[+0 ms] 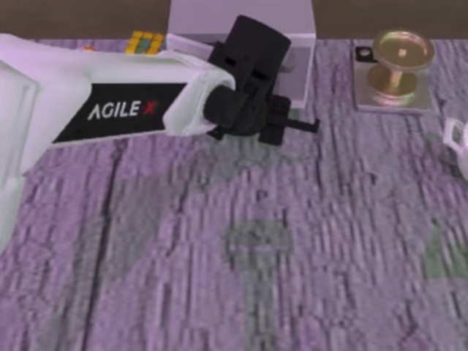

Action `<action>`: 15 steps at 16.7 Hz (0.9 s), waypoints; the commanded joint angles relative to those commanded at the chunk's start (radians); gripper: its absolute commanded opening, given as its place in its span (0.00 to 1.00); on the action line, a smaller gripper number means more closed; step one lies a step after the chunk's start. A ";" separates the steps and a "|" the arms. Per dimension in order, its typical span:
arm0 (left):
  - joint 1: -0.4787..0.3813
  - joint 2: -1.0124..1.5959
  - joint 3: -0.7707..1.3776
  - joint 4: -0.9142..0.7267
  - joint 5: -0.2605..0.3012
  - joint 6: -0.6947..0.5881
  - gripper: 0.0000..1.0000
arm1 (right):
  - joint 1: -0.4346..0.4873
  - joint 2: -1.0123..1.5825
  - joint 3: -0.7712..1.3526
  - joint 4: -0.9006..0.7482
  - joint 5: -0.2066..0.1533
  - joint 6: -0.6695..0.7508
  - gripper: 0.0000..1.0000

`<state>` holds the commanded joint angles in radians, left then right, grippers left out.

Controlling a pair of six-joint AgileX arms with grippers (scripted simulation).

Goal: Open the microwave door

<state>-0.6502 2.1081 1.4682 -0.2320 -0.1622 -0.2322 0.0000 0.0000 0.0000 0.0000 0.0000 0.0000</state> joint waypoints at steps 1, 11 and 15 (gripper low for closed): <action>0.000 0.000 0.000 0.000 0.000 0.000 0.00 | 0.000 0.000 0.000 0.000 0.000 0.000 1.00; 0.000 0.000 0.000 0.000 0.000 0.000 0.00 | 0.000 0.000 0.000 0.000 0.000 0.000 1.00; -0.005 -0.003 -0.009 0.002 0.014 0.004 0.00 | 0.000 0.000 0.000 0.000 0.000 0.000 1.00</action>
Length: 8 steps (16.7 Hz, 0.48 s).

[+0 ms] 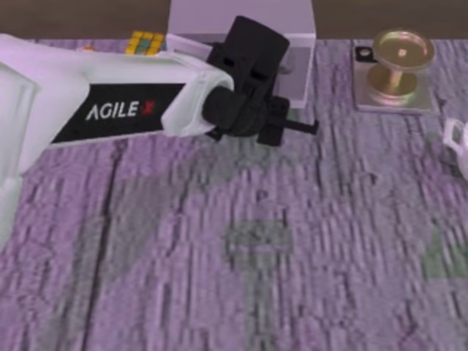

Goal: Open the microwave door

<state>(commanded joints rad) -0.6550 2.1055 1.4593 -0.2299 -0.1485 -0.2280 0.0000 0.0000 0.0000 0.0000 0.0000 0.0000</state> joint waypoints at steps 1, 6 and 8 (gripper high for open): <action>0.003 -0.007 -0.009 0.005 0.006 0.010 0.00 | 0.000 0.000 0.000 0.000 0.000 0.000 1.00; 0.019 -0.033 -0.049 0.027 0.033 0.051 0.00 | 0.000 0.000 0.000 0.000 0.000 0.000 1.00; 0.019 -0.033 -0.049 0.027 0.033 0.051 0.00 | 0.000 0.000 0.000 0.000 0.000 0.000 1.00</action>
